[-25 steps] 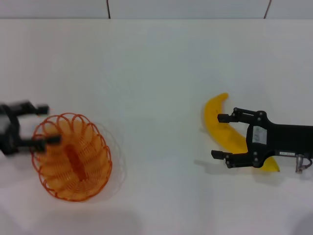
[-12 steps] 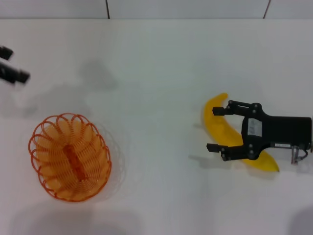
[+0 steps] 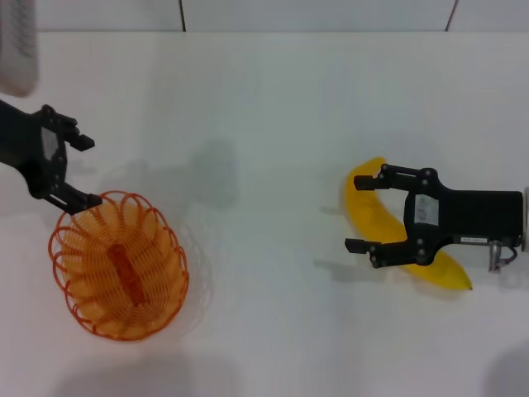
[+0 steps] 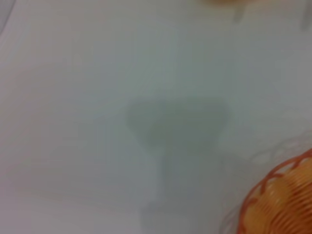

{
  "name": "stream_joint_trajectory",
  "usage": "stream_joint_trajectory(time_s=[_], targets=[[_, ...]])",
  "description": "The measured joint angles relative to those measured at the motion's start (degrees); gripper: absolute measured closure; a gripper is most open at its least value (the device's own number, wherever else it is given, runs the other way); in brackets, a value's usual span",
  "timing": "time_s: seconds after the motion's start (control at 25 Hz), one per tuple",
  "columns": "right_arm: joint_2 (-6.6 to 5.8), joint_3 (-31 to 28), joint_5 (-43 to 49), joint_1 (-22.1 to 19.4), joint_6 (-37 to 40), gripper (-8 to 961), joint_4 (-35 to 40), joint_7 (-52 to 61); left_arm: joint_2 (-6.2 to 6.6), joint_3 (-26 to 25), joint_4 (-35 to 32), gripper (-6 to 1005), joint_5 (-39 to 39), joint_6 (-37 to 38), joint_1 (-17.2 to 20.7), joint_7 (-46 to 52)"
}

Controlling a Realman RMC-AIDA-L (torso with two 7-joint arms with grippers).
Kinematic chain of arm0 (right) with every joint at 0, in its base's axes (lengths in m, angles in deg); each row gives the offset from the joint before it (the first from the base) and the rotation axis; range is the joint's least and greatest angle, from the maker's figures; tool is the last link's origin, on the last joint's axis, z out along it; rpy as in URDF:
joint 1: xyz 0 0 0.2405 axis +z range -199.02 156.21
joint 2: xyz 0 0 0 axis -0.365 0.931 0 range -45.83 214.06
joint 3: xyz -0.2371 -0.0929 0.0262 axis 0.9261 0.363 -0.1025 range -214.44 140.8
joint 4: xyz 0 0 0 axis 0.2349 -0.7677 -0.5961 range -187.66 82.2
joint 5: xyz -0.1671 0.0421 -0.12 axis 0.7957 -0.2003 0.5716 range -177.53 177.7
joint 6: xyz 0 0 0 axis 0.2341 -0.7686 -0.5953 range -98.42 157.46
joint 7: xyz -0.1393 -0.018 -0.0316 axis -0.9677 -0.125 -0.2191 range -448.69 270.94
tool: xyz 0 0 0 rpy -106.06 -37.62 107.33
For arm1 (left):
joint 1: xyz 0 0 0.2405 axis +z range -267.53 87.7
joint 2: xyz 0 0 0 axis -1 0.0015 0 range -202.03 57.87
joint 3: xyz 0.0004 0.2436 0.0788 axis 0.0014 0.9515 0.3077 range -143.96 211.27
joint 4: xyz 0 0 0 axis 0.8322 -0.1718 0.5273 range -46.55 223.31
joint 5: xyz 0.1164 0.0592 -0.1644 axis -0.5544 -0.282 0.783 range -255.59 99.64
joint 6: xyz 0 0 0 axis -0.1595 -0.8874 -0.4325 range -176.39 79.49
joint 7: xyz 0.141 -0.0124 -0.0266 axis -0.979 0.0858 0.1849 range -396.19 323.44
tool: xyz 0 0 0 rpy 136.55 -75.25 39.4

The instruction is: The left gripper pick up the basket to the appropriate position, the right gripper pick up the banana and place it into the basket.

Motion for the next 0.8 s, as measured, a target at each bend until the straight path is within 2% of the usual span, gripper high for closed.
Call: stream_joint_trajectory(time_s=[0.2, 0.32, 0.52, 0.68, 0.8], targets=[[0.08, 0.0, -0.05, 0.4, -0.15, 70, -0.26, 0.12, -0.22, 7.32, 1.96, 122, -0.28, -5.74, 0.99, 1.53], [0.09, 0.0, -0.08, 0.48, -0.27, 71, -0.28, 0.19, -0.26, 9.38, 2.79, 122, 0.9, -6.29, 0.77, 1.54], [0.09, 0.0, -0.05, 0.53, -0.35, 70, -0.29, 0.19, 0.08, 9.83, 3.24, 122, 5.91, -5.57, 0.69, 1.0], [0.1, 0.0, -0.01, 0.48, -0.42, 71, -0.29, 0.19, 0.3, 9.29, 4.13, 123, 5.36, -4.49, 0.88, 1.35], [0.09, 0.0, -0.01, 0.48, -0.44, 71, -0.29, 0.19, 0.78, 7.22, 7.8, 123, 4.64, -4.79, 0.07, 1.11]])
